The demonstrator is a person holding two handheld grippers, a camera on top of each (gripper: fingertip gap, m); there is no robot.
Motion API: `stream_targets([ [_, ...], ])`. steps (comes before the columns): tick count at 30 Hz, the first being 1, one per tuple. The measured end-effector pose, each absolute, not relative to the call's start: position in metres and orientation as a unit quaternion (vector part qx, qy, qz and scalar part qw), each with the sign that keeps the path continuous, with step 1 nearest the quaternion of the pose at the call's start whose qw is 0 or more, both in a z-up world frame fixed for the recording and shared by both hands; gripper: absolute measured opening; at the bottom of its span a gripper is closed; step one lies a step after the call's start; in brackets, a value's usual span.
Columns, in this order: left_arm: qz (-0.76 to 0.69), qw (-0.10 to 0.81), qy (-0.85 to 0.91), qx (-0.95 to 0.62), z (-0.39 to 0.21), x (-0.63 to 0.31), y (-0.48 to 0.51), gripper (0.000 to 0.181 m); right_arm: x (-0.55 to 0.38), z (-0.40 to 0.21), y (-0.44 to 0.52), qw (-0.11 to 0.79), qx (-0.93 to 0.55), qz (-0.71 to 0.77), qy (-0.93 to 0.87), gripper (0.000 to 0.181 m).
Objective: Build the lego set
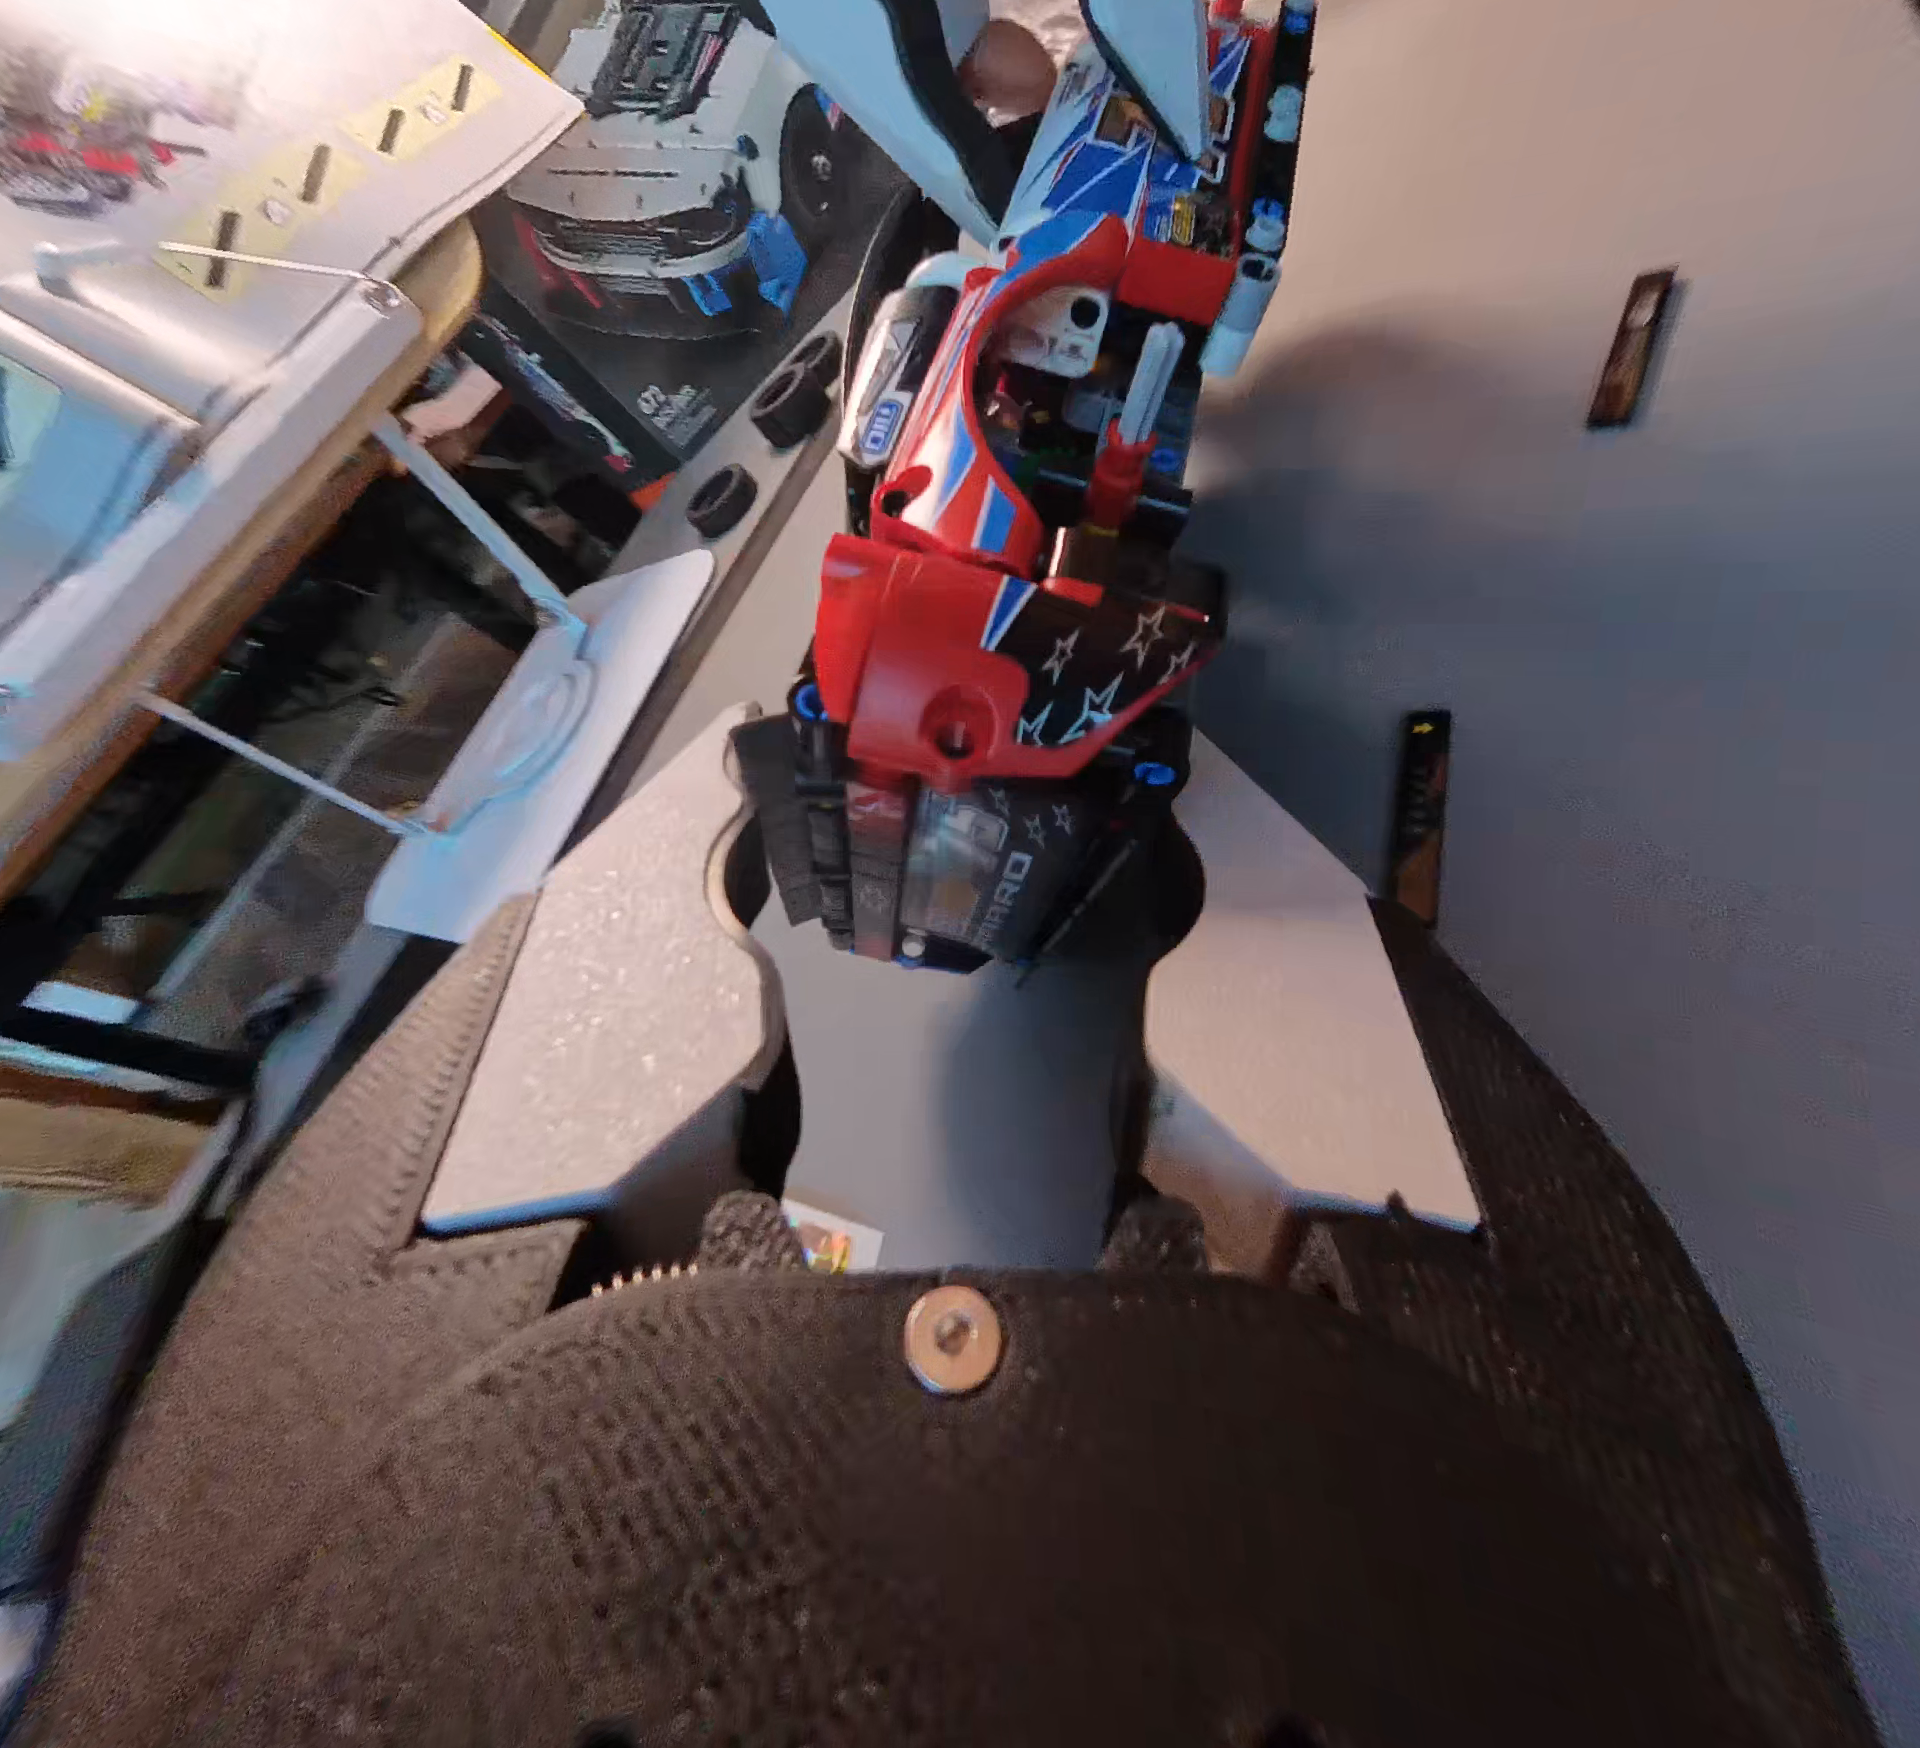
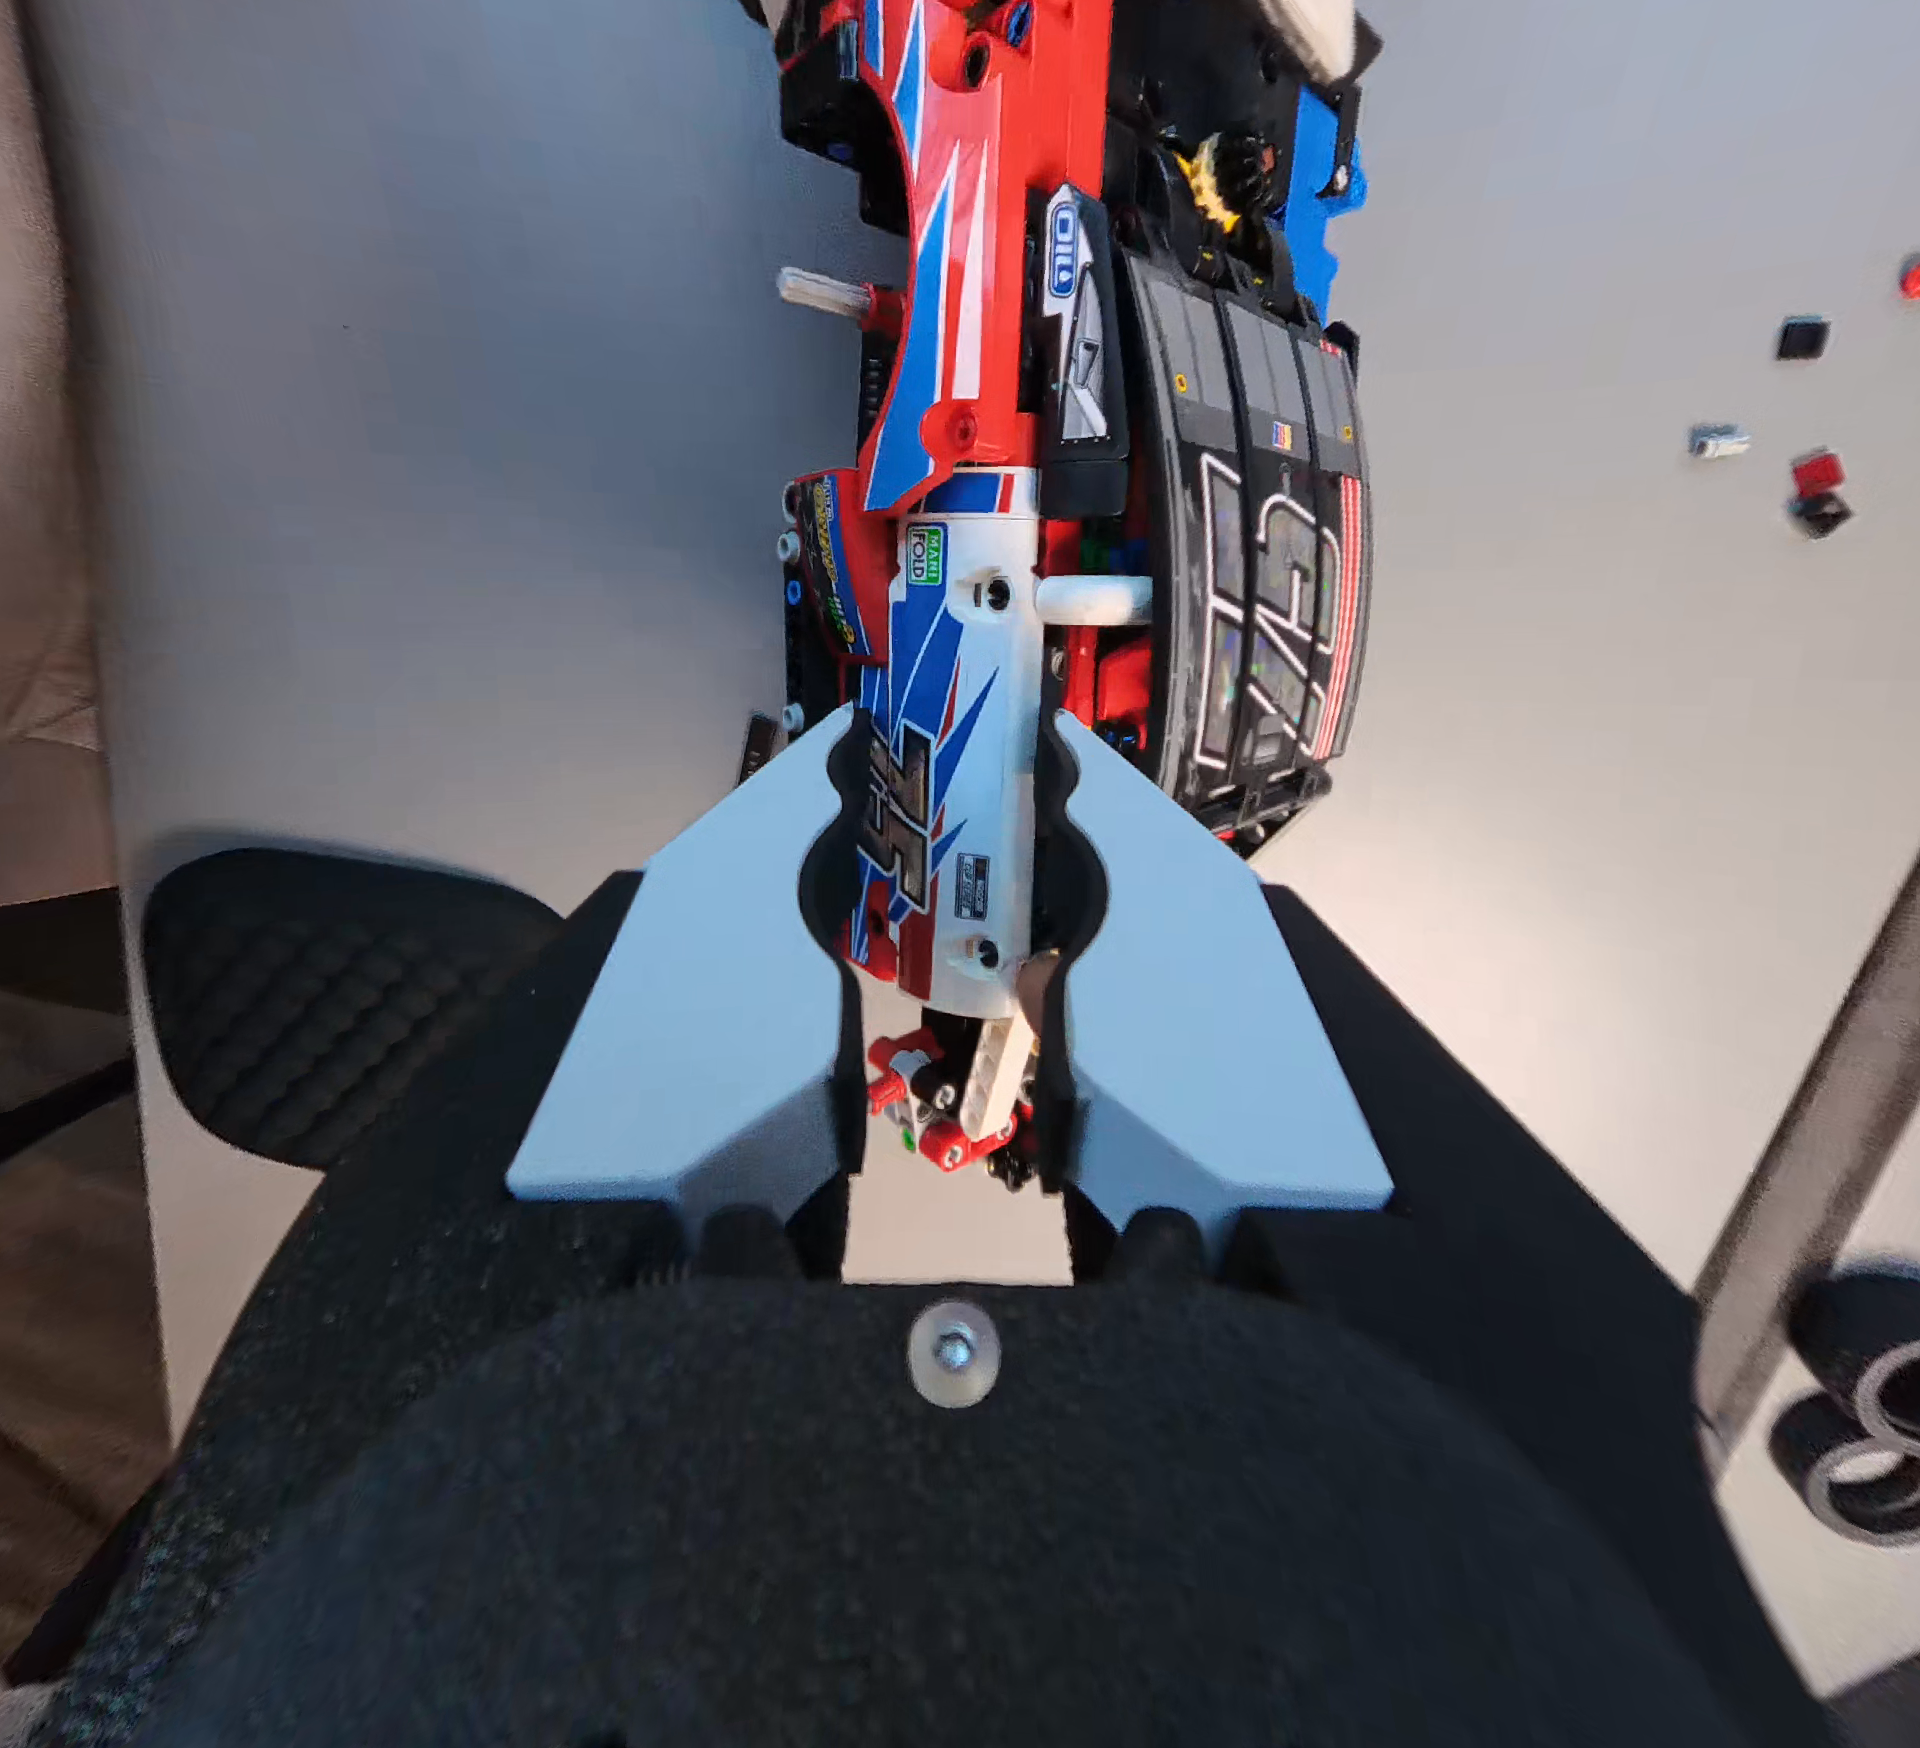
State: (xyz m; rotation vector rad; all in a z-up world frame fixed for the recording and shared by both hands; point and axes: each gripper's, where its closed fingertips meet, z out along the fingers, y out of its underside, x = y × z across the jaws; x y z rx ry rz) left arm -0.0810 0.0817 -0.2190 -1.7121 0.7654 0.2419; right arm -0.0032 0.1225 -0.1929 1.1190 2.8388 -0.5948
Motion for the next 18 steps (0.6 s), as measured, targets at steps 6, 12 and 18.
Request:
stream_targets([
  [6,-0.019,0.599,0.256,-0.759,-0.212,-0.090,0.085,0.070,-0.026,-0.161,0.142,-0.078,0.388,-0.218,0.892,0.025],
  [12,-0.074,0.593,0.215,-0.773,-0.208,-0.098,0.074,0.069,0.013,-0.150,0.057,-0.195,0.323,-0.311,0.872,0.015],
  [18,-0.111,0.587,0.199,-0.777,-0.207,-0.101,0.069,0.068,-0.012,-0.259,0.038,-0.186,0.396,-0.255,0.862,0.024],
])
